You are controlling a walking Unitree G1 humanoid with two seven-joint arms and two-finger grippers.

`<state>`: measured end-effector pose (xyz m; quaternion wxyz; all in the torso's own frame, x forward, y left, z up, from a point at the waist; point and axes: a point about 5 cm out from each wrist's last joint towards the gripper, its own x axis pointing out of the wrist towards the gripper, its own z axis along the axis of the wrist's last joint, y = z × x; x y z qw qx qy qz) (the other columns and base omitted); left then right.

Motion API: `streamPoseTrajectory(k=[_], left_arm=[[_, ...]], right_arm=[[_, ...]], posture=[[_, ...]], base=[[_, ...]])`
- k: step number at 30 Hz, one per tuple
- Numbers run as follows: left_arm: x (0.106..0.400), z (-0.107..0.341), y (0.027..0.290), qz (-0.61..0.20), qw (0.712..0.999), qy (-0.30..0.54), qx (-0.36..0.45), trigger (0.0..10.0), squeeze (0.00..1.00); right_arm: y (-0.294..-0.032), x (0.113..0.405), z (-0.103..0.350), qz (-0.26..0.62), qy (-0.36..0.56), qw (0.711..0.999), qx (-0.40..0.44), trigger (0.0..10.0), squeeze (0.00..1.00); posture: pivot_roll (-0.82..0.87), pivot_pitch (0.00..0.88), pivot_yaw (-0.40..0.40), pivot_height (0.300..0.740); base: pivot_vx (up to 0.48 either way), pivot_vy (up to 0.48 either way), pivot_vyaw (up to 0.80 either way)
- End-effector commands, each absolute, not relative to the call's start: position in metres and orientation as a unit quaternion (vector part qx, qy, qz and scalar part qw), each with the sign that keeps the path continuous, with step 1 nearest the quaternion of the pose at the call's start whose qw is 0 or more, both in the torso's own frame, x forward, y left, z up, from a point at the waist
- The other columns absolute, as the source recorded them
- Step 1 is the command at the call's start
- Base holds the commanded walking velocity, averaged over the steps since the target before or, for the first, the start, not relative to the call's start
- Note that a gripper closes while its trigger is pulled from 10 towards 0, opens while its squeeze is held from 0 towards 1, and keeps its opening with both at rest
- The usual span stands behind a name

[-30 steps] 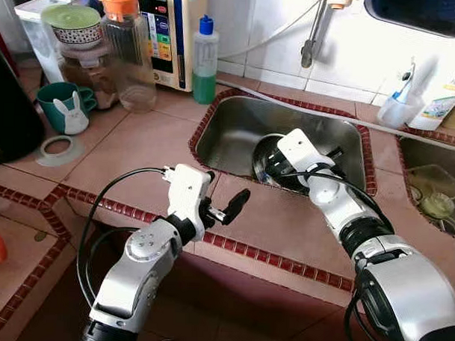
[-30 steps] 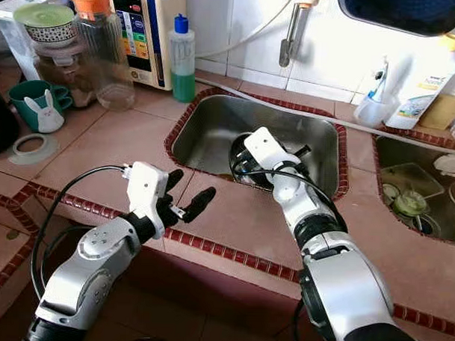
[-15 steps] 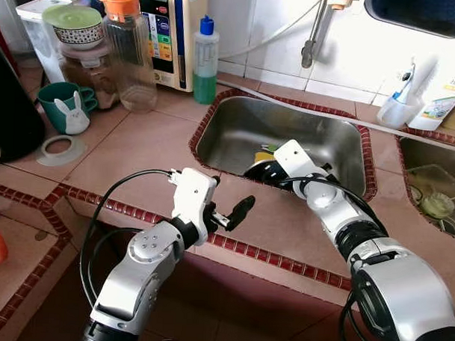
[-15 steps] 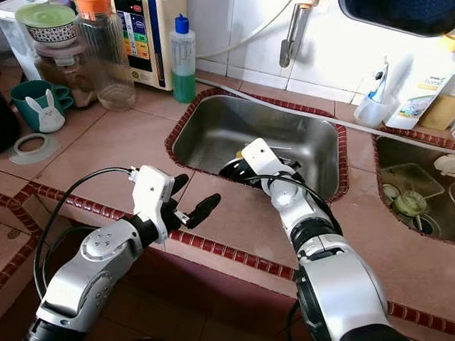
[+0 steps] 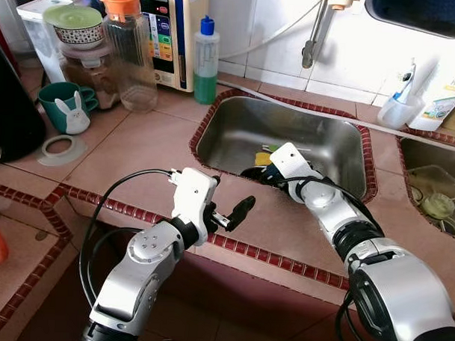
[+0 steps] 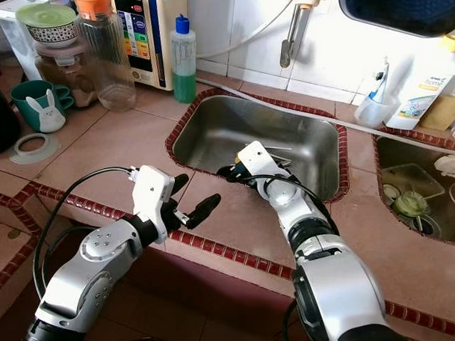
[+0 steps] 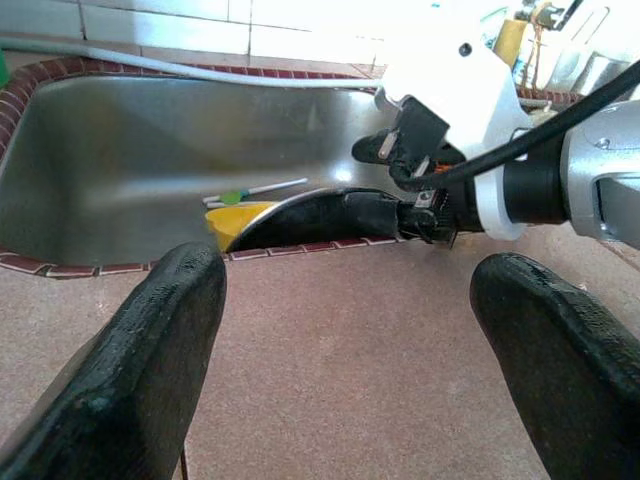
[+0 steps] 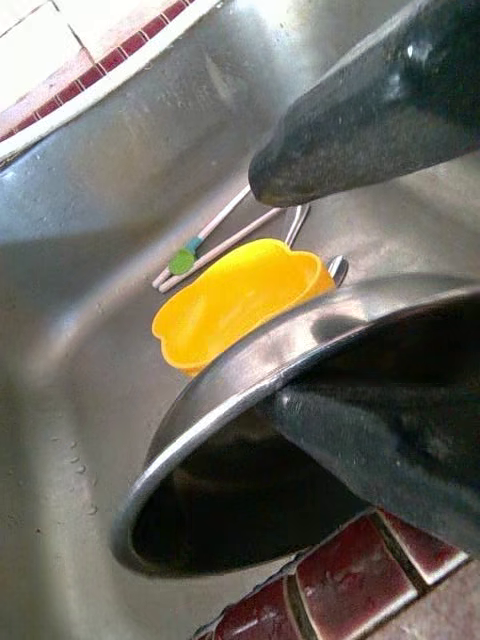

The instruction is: Kitchen organization

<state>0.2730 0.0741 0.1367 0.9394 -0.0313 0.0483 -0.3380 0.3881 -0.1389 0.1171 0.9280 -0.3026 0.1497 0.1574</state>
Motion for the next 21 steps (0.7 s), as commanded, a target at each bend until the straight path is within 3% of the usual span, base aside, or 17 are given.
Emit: streamPoseTrajectory(k=[1, 7, 14, 21], left_arm=[[0.272, 0.139, 0.071, -0.346, 0.937, 0.046, -0.024, 10.0, 0.00], [0.272, 0.139, 0.070, -0.346, 0.937, 0.046, -0.023, 10.0, 0.00], [0.278, 0.141, 0.070, -0.333, 0.942, 0.038, -0.023, 10.0, 0.00], [0.279, 0.139, 0.067, -0.329, 0.943, 0.037, -0.024, 10.0, 0.00]], right_arm=[[-0.140, 0.384, 0.109, 0.167, 0.169, 0.926, -0.293, 10.0, 1.00], [-0.142, 0.386, 0.112, 0.161, 0.161, 0.929, -0.291, 10.0, 1.00], [-0.156, 0.390, 0.122, 0.122, 0.151, 0.952, -0.235, 10.0, 1.00], [-0.180, 0.391, 0.128, 0.052, 0.145, 0.969, -0.191, 10.0, 1.00]], posture=[[0.26, 0.043, -0.035, 0.740], [0.26, 0.041, -0.035, 0.740], [0.24, 0.030, -0.037, 0.740], [0.23, 0.020, -0.049, 0.740]], base=[[0.000, 0.000, 0.00], [0.000, 0.000, 0.00], [0.000, 0.000, 0.00], [0.000, 0.000, 0.00]])
